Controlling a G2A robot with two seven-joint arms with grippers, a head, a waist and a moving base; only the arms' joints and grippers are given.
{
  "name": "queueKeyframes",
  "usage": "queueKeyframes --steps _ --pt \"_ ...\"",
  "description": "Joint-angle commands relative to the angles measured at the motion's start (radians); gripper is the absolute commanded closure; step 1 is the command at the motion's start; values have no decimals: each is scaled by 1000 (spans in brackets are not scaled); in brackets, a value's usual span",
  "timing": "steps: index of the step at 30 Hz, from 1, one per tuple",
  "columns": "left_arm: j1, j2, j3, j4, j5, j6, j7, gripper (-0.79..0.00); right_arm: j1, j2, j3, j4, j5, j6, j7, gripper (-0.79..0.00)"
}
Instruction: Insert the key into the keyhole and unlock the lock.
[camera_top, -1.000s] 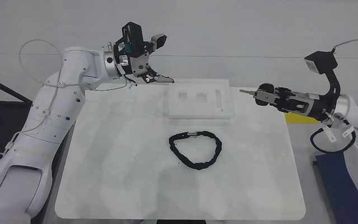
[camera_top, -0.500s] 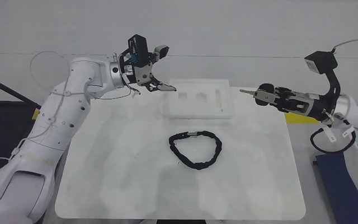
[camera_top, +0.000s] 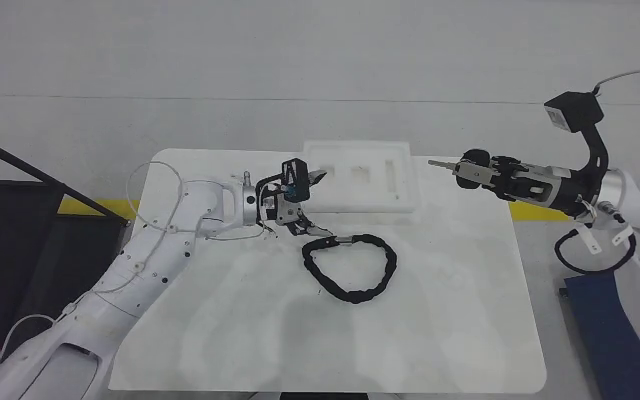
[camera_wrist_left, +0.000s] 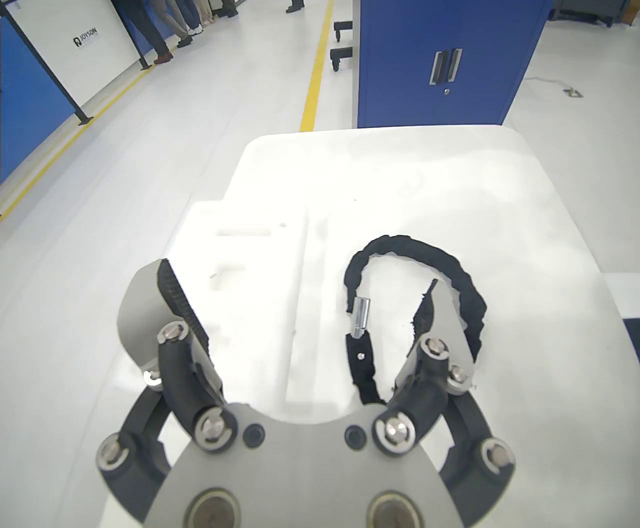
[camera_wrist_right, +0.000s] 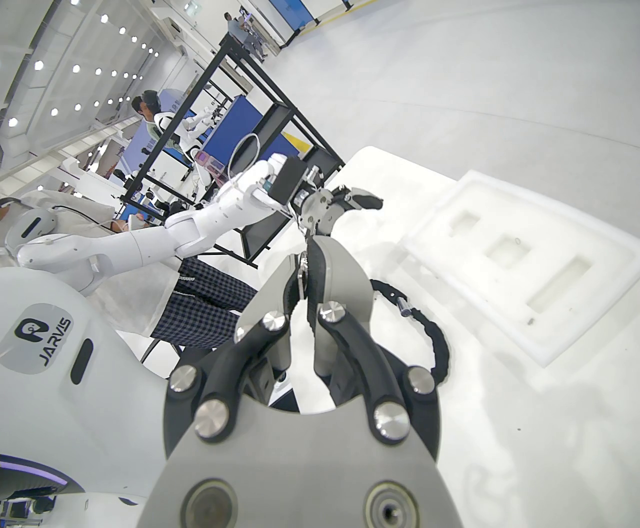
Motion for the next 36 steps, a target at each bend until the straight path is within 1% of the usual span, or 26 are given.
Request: queueKeyframes --steps 1,6,10,15,24,25,26,27,29,31,34,36 --pt "16 -9 29 21 43 -8 32 -785 0 0 0 0 0 0 0 0" --pt "31 -35 71 96 40 13 68 -785 0 0 0 0 0 0 0 0" --pt "27 -55 96 144 30 -2 74 -785 0 0 0 0 0 0 0 0" --pt "9 -82 123 202 37 -2 93 -785 0 0 0 0 0 0 0 0" --pt "-37 -143 188 316 67 -23 129 -785 0 0 0 0 0 0 0 0" --pt "-38 -148 192 330 69 -22 132 -751 0 0 0 0 0 0 0 0" --pt "-39 -153 196 343 70 -23 133 -693 0 0 0 0 0 0 0 0" --pt "-39 -157 198 353 71 -21 133 -665 0 0 0 0 0 0 0 0" --pt "-42 -165 203 368 80 -14 134 -653 0 0 0 0 0 0 0 0" --pt "-44 -172 207 380 89 -11 138 -674 0 0 0 0 0 0 0 0" --pt "-50 -182 212 391 115 1 152 -665 0 0 0 0 0 0 0 0" --pt "-54 -187 218 397 144 7 170 -640 0 0 0 0 0 0 0 0"
